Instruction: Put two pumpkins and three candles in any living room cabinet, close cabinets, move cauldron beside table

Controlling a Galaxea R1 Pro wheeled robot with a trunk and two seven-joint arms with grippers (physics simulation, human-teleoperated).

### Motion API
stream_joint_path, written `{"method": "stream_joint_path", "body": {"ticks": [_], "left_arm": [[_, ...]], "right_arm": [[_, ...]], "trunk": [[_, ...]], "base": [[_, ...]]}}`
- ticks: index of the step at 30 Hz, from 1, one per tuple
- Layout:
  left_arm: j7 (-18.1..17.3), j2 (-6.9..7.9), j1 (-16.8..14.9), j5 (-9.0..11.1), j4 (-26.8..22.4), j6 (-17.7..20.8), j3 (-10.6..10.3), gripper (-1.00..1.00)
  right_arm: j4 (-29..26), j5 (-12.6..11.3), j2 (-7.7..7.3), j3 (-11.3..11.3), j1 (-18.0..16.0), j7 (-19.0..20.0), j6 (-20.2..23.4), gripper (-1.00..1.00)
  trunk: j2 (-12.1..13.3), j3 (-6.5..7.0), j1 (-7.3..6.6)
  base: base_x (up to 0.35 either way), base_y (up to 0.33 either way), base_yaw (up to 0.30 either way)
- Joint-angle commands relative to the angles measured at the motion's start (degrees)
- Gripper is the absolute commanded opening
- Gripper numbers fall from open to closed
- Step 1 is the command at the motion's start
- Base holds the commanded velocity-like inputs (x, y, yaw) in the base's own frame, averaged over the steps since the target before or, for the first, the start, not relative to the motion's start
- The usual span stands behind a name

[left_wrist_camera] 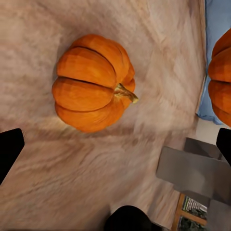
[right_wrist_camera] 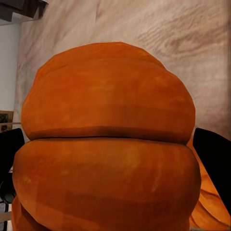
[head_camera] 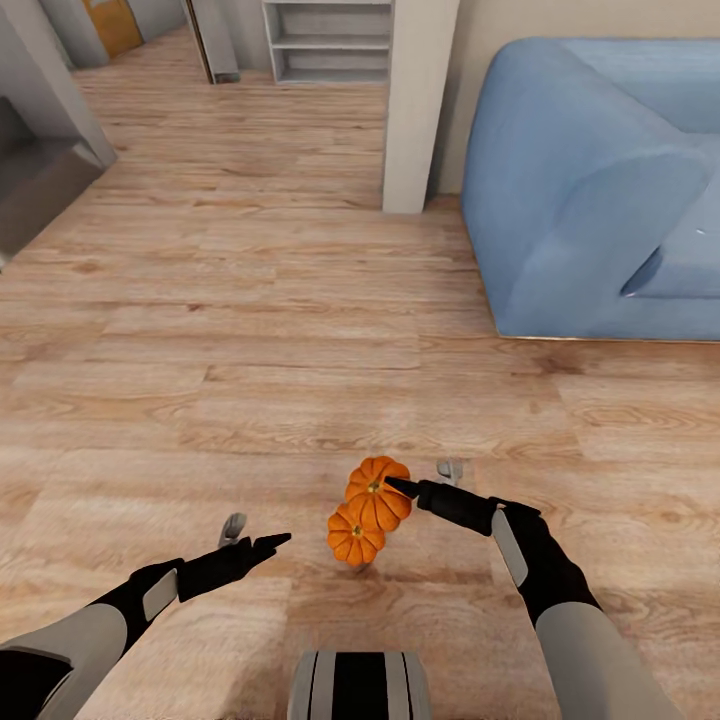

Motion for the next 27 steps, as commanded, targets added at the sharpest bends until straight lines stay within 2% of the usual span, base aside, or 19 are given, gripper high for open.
{"method": "stream_joint_path", "body": {"ticks": [1, 6, 9, 11, 14, 19, 20, 22, 27], "left_arm": [[0.0, -0.01, 0.0, 0.0, 0.0, 0.0, 0.0, 1.0], [0.0, -0.02, 0.0, 0.0, 0.0, 0.0, 0.1, 1.0], [0.0, -0.02, 0.0, 0.0, 0.0, 0.0, 0.1, 1.0], [0.0, -0.02, 0.0, 0.0, 0.0, 0.0, 0.1, 1.0], [0.0, -0.02, 0.0, 0.0, 0.0, 0.0, 0.1, 1.0], [0.0, -0.02, 0.0, 0.0, 0.0, 0.0, 0.1, 1.0], [0.0, -0.02, 0.0, 0.0, 0.0, 0.0, 0.1, 1.0], [0.0, -0.02, 0.0, 0.0, 0.0, 0.0, 0.1, 1.0], [-0.1, -0.02, 0.0, 0.0, 0.0, 0.0, 0.1, 1.0]], "right_arm": [[0.0, -0.2, -0.02, 0.0, 0.0, 0.0, 0.1, -1.0], [-0.2, -0.3, -0.02, -0.2, 0.0, 1.4, 0.3, -1.0], [-1.7, -2.2, -0.11, -0.6, 0.0, 3.3, 0.5, -1.0], [-3.1, -5.5, -0.18, -0.7, 0.0, 3.9, 1.5, -1.0], [-4.2, -12.4, -0.45, -0.8, 0.0, 4.2, 3.8, -1.0], [-6.1, -23.2, -2.04, -0.9, 0.0, 4.2, 4.8, -1.0], [-6.3, -25.8, -2.78, -0.8, 0.0, 4.2, 4.9, -1.0], [-6.3, -28.8, -3.86, -0.8, 0.0, 4.1, 4.9, -1.0], [-6.0, -29.7, -4.07, -0.6, 0.0, 4.0, 4.5, -1.0]], "trunk": [[0.0, -0.23, 0.02], [-0.1, -1.34, 0.15], [-0.1, -2.0, 0.23], [-0.1, -2.44, 0.28], [-0.2, -3.11, 0.36], [-0.3, -4.22, 0.49], [-0.3, -4.44, 0.51], [-0.3, -4.88, 0.56], [-0.4, -5.99, 0.69]], "base": [[0.0, 0.0, 0.0], [0.0, 0.0, 0.0], [0.0, 0.0, 0.0], [0.0, 0.0, 0.0], [0.0, 0.0, 0.0], [0.0, 0.0, 0.0], [0.0, 0.0, 0.0], [0.0, 0.0, 0.0], [0.0, 0.0, 0.0]]}}
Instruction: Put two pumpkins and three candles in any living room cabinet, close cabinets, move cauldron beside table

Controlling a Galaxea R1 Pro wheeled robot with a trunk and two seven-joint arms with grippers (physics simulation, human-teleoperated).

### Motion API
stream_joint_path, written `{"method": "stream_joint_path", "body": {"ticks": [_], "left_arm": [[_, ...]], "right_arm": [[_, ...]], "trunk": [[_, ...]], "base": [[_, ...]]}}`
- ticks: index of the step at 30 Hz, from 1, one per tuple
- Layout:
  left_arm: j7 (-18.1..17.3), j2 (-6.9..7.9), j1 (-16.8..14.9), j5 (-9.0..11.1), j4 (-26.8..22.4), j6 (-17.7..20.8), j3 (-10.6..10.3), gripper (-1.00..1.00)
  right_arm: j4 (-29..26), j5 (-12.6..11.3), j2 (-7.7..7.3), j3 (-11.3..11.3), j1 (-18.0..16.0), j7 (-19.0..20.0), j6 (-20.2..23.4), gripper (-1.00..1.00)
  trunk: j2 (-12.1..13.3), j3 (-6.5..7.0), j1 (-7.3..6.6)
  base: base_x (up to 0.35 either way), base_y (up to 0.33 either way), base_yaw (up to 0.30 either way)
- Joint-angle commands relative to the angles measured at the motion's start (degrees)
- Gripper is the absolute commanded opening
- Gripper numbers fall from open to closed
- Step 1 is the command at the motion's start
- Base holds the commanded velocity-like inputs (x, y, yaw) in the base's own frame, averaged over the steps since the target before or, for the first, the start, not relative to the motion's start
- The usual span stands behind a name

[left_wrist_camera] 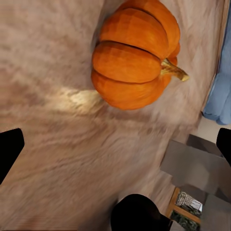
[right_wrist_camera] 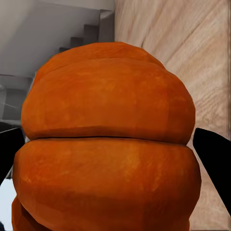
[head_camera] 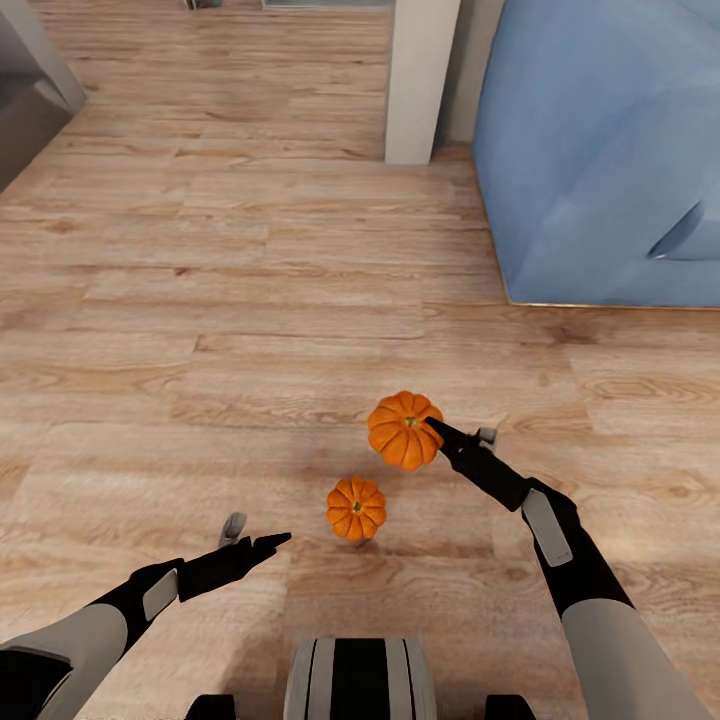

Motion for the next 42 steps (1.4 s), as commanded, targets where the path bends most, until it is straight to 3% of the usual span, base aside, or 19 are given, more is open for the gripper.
{"method": "stream_joint_path", "body": {"ticks": [1, 25, 36, 42], "left_arm": [[0.0, 0.0, 0.0, 0.0, 0.0, 0.0, 0.0, 1.0], [0.0, 0.0, 0.0, 0.0, 0.0, 0.0, 0.0, 1.0], [-0.3, 0.11, 0.0, 0.3, 0.1, -0.1, 0.2, 1.0], [-0.3, 0.13, 0.0, 0.2, 0.0, -0.1, 0.2, 1.0]], "right_arm": [[0.0, -0.1, 0.02, 0.0, 0.0, 0.0, 0.1, -1.0], [-0.4, 0.1, 0.14, 0.5, 0.0, -1.9, 0.0, -1.0], [-0.4, 0.1, 0.23, 0.6, 0.0, -1.9, -0.1, -1.0], [-0.4, 0.1, 0.23, 0.6, 0.0, -1.9, 0.0, -1.0]], "trunk": [[0.0, -0.23, 0.02], [-0.3, -5.54, 0.64], [-0.3, -5.54, 0.64], [-0.3, -5.54, 0.64]], "base": [[0.0, 0.0, 0.0], [0.0, 0.0, 0.0], [0.001, -0.003, 0.0], [0.122, -0.221, 0.0]]}}
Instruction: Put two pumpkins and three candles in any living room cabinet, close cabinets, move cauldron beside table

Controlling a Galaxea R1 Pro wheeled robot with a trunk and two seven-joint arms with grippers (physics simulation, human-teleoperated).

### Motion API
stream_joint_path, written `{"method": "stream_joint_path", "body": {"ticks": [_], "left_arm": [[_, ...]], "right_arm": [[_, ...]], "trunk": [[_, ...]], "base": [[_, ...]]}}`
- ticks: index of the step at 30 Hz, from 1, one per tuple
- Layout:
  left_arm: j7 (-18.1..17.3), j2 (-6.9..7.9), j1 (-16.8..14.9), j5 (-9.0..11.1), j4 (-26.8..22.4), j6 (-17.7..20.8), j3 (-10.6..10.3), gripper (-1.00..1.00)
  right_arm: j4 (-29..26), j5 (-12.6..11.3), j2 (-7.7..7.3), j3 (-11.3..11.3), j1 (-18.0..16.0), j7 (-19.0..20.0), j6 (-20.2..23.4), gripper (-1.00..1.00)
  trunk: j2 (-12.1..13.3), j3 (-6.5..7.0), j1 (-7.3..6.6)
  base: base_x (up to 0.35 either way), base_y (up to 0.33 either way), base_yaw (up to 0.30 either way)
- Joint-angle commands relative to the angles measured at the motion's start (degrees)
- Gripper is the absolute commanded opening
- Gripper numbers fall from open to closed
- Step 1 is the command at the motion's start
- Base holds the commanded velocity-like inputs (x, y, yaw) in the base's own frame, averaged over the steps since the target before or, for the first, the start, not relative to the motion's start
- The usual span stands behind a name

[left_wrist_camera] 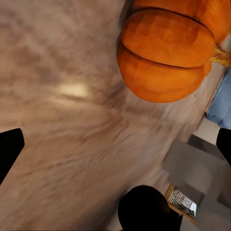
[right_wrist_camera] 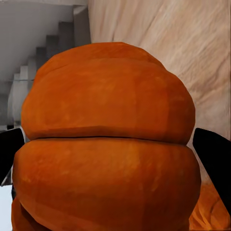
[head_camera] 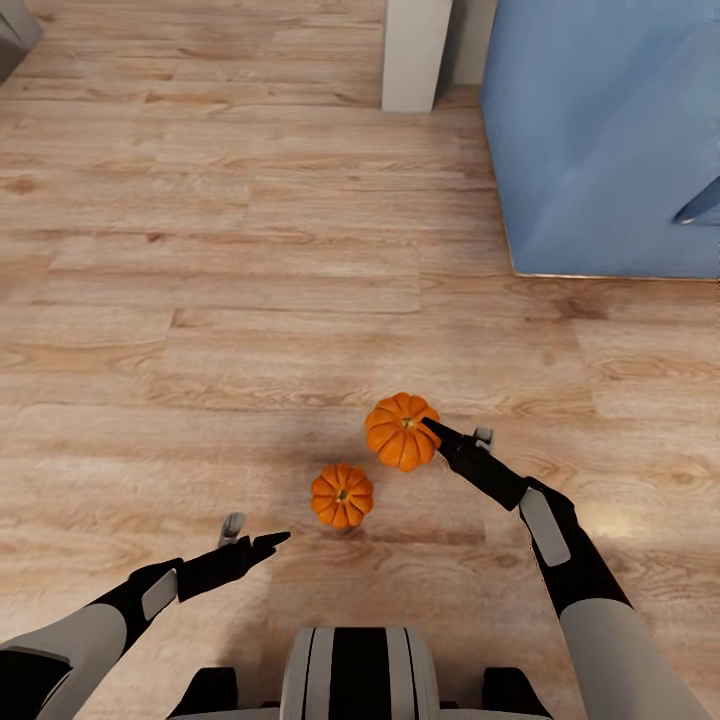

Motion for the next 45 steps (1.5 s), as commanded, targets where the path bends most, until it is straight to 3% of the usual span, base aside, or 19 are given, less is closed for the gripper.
{"method": "stream_joint_path", "body": {"ticks": [1, 21, 29, 36, 39, 45], "left_arm": [[0.0, 0.0, 0.0, 0.0, 0.0, 0.0, 0.0, 1.0], [0.5, 0.14, 0.0, 0.1, 0.1, -0.1, 0.1, 1.0], [5.0, -0.11, 0.0, 0.2, 0.1, -4.0, 0.3, 1.0], [5.6, -0.13, 0.0, 0.2, 0.1, -4.6, 0.4, 1.0], [6.6, -1.11, 0.8, 0.1, 0.0, -5.6, -0.7, 1.0], [6.1, -1.04, 0.8, 0.1, 0.1, -5.3, -0.2, 1.0]], "right_arm": [[0.0, -0.1, 0.0, 0.0, 0.0, 0.0, 0.1, -1.0], [0.0, -0.1, -0.01, 0.0, 0.0, 0.0, 0.1, -1.0], [0.0, -0.1, -0.08, 0.0, 0.0, 0.1, 0.1, -1.0], [0.0, -0.1, -0.19, 0.0, 0.0, 0.1, 0.1, -1.0], [-0.4, 1.1, -0.72, 1.0, -0.1, -0.8, 0.4, -1.0], [0.2, 4.1, -0.44, 2.1, 0.1, -0.2, 0.4, -1.0]], "trunk": [[0.0, 0.0, 0.0], [0.0, 0.0, 0.0], [0.0, 0.0, 0.0], [0.0, 0.0, 0.0], [0.0, 0.0, 0.0], [0.0, 0.0, 0.0]], "base": [[0.198, -0.25, 0.0], [0.067, -0.087, 0.0], [0.148, -0.192, 0.0], [0.023, -0.023, 0.0], [0.0, 0.0, 0.0], [0.0, 0.0, 0.0]]}}
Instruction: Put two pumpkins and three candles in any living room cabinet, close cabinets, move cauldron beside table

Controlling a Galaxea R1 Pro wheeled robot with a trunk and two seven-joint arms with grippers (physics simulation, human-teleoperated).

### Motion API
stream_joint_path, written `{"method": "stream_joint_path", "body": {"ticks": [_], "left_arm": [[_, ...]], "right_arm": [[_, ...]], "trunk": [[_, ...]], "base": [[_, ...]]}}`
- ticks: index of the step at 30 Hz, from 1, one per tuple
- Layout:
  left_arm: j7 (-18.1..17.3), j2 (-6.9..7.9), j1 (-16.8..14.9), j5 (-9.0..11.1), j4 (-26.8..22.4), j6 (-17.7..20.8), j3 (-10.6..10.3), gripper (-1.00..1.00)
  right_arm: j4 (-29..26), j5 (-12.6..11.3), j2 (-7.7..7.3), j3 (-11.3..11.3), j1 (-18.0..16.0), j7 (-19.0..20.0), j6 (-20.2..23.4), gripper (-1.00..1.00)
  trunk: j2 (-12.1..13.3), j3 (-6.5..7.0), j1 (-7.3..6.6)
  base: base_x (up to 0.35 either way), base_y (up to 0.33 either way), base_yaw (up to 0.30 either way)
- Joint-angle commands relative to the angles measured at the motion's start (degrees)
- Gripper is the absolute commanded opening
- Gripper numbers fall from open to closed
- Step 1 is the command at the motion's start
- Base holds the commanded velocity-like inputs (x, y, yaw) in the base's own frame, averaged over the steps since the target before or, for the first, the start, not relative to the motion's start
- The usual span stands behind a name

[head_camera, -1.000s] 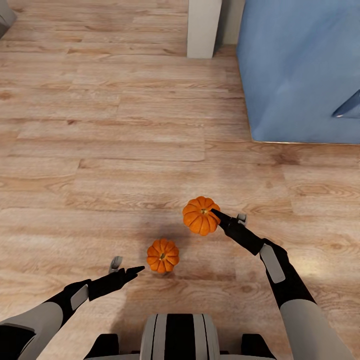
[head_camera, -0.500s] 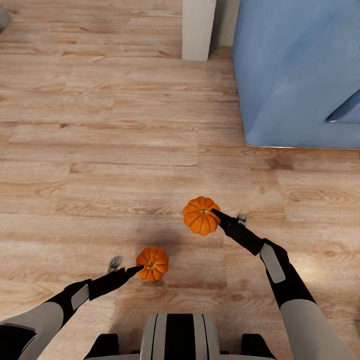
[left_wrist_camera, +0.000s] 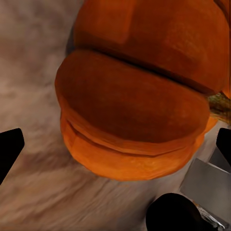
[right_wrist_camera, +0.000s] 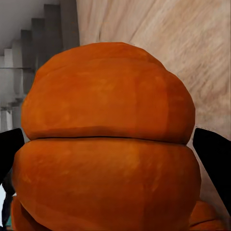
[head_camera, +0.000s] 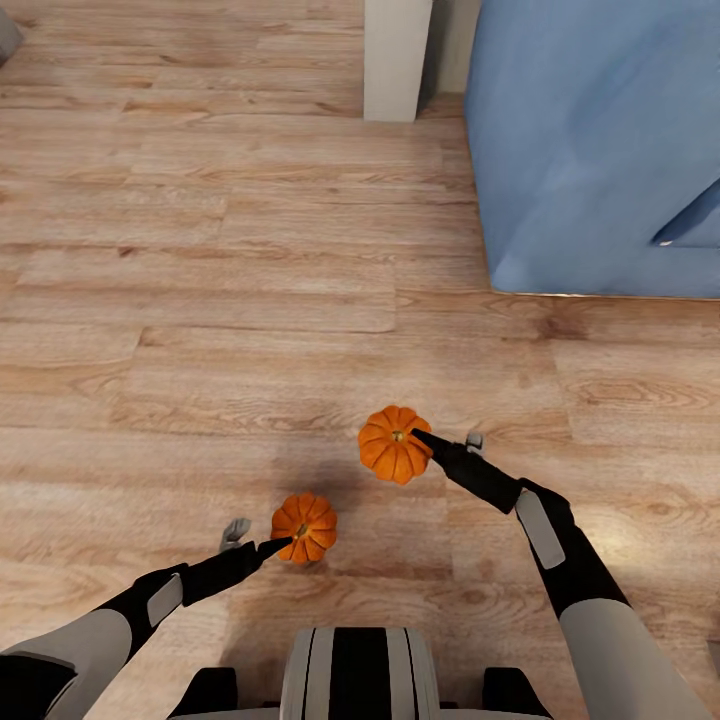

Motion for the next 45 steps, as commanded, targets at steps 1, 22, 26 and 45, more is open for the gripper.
{"method": "stream_joint_path", "body": {"ticks": [1, 22, 26, 45], "left_arm": [[0.0, -0.02, 0.0, 0.0, 0.0, 0.0, 0.0, 1.0], [1.7, 0.13, 0.0, 0.2, -0.7, 0.0, 0.5, 1.0], [3.4, 0.12, 0.0, 0.3, -0.8, 0.0, 0.6, 1.0], [7.1, -0.15, 0.0, 0.3, -3.7, 0.0, 0.4, 1.0]], "right_arm": [[0.0, 0.3, 0.07, 0.0, 0.0, 0.0, 0.0, -1.0], [0.2, 2.5, 0.18, 0.0, 0.0, 0.0, -0.1, -1.0], [0.3, 2.5, 0.18, 0.0, 0.0, 0.0, -0.2, -1.0], [-0.4, 4.2, 0.18, 0.3, 0.0, -0.2, -0.2, -1.0]], "trunk": [[0.0, 0.0, 0.0], [0.0, 0.0, 0.0], [0.0, 0.0, 0.0], [0.0, 0.3, 0.0]], "base": [[0.0, 0.0, 0.0], [0.0, 0.0, 0.0], [0.0, 0.0, 0.0], [0.0, 0.0, -0.028]]}}
